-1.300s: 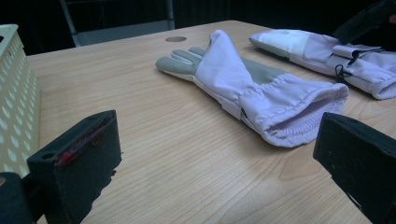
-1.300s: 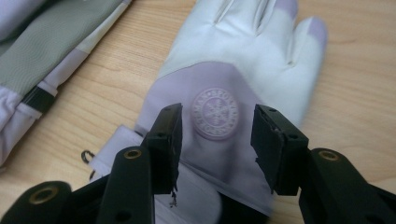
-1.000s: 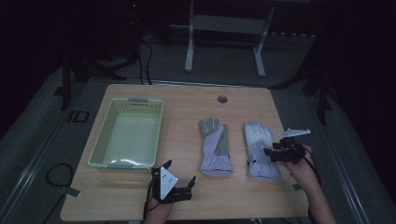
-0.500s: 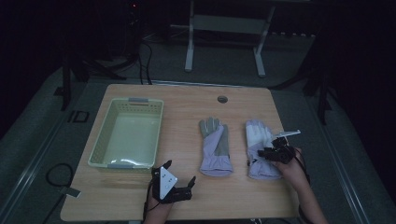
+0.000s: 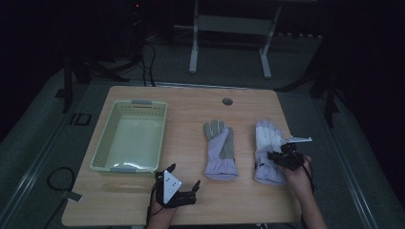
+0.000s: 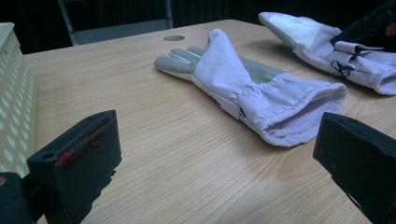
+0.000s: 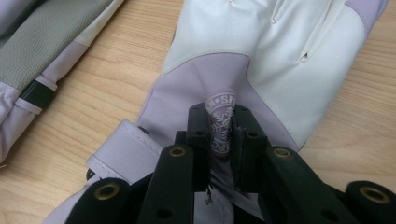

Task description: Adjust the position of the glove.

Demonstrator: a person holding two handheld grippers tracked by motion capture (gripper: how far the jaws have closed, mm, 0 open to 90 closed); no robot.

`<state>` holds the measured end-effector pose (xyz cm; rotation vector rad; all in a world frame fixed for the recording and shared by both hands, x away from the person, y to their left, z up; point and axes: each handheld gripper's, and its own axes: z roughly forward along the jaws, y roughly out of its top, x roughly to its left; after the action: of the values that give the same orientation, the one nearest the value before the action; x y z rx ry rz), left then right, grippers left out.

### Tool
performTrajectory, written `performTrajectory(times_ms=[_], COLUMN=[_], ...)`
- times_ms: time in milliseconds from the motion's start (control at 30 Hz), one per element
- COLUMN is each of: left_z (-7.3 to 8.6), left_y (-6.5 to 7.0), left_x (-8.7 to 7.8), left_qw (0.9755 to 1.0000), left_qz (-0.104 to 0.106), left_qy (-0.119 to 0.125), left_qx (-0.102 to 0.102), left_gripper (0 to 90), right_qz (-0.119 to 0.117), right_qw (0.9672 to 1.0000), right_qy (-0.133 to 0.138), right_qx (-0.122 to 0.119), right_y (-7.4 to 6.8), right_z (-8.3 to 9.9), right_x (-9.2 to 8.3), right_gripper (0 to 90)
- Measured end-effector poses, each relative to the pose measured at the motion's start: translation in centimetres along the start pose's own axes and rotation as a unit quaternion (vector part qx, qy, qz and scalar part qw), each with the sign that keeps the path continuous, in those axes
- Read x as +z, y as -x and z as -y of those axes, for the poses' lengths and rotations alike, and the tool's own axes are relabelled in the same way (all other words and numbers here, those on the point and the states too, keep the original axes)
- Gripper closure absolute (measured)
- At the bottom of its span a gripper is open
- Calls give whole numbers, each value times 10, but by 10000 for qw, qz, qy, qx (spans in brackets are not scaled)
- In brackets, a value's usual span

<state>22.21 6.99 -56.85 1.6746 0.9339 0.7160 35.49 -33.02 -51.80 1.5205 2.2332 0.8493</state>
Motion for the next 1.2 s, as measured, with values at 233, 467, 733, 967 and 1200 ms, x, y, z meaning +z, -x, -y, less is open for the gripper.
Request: performTrajectory(times_ms=[233, 467, 733, 967, 1200], left_z=[0, 0, 0, 0, 0], left_y=[0, 0, 0, 1, 0], left_x=[0, -1, -1, -1, -1], left_qw=[10000, 10000, 10000, 10000, 10000], left_qz=[-13, -15, -10, -30, -8], left_qy=[7, 13, 17, 21, 36], left_qx=[6, 13, 23, 26, 12], left_gripper=[8, 8, 8, 8, 8], right_qz=[62, 173, -8, -167, -365], right_qw=[9997, 9986, 9982, 9985, 9982], right_qy=[221, 482, 602, 503, 465], right_qx=[108, 117, 62, 111, -141], right_y=[-2, -13, -32, -63, -102], right_z=[-5, -20, -40, -58, -78], right_x=[-21, -51, -73, -75, -69], right_gripper=[799, 800, 804, 803, 802])
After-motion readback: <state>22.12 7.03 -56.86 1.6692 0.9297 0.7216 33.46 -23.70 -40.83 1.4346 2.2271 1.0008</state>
